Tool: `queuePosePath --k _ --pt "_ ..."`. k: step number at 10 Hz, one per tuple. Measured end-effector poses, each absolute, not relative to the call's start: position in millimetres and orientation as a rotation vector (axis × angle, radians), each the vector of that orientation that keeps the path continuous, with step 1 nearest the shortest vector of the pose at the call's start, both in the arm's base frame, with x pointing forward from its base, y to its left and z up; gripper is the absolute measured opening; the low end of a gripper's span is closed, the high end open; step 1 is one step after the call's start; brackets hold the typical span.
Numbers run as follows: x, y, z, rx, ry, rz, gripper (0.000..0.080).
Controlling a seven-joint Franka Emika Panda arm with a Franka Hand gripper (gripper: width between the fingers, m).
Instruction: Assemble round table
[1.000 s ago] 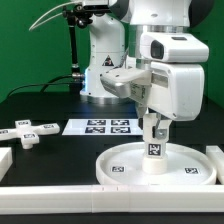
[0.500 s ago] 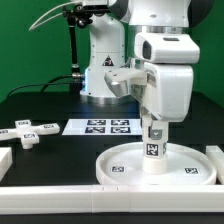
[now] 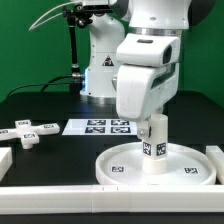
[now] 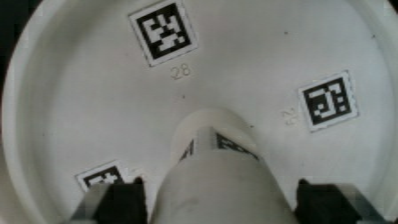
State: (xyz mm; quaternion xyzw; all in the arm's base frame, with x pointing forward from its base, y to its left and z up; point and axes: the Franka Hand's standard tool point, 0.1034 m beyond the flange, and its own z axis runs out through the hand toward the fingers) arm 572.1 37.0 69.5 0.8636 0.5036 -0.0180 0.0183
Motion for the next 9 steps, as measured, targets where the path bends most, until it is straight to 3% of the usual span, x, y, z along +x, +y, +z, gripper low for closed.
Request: queuePosePath --k 4,9 --pt "571.7 39.7 69.3 2.837 1.258 -0.049 0.0412" --pt "570.0 43.7 68.4 3.14 0.399 -0.033 0.0412"
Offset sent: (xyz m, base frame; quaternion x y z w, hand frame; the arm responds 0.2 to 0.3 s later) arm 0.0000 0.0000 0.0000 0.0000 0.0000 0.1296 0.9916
